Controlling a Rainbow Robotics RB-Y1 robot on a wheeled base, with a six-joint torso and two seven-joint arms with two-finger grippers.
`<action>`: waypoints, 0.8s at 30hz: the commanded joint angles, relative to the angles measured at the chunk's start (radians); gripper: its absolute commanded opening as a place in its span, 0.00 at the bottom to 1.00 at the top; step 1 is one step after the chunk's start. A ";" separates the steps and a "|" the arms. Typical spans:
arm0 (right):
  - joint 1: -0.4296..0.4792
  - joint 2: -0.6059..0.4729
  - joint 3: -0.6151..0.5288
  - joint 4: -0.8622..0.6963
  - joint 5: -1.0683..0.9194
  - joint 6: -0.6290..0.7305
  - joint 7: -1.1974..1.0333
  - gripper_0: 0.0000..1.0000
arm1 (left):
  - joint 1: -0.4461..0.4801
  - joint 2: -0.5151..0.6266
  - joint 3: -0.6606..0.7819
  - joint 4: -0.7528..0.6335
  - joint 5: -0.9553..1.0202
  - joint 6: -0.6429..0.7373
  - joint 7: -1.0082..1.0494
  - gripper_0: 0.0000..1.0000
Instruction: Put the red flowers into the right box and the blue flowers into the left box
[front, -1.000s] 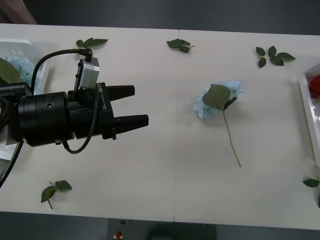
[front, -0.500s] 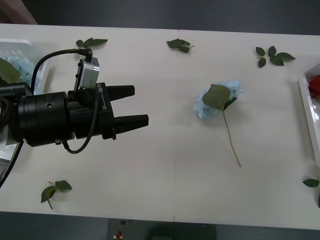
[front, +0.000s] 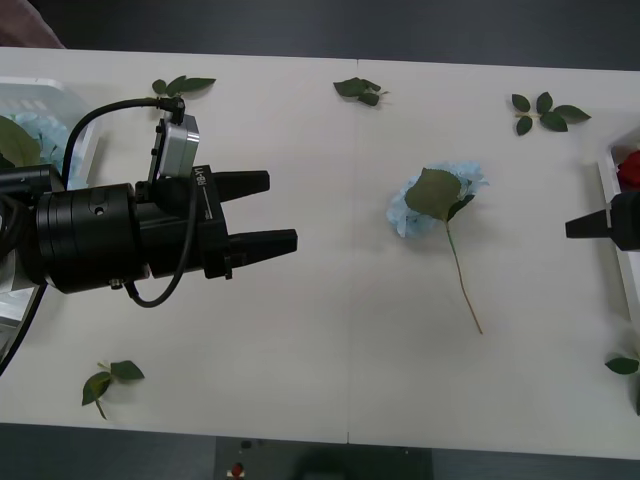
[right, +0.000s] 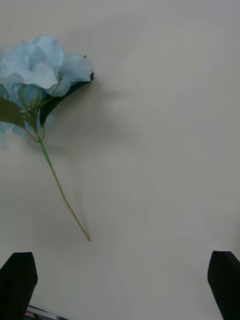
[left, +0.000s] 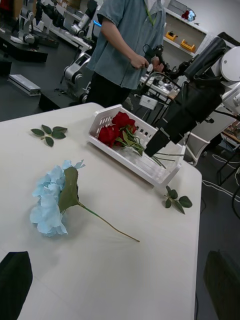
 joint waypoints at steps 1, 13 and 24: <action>-0.034 0.023 0.063 -0.052 0.035 0.000 -0.019 1.00 | -0.014 0.012 0.007 -0.018 0.002 -0.005 -0.035 1.00; -0.060 0.112 0.257 -0.080 0.212 -0.074 0.016 1.00 | -0.014 0.012 0.007 -0.018 0.002 -0.005 -0.035 1.00; -0.060 0.128 0.448 -0.003 0.312 -0.276 0.019 1.00 | -0.014 0.012 0.007 -0.018 0.002 -0.005 -0.035 1.00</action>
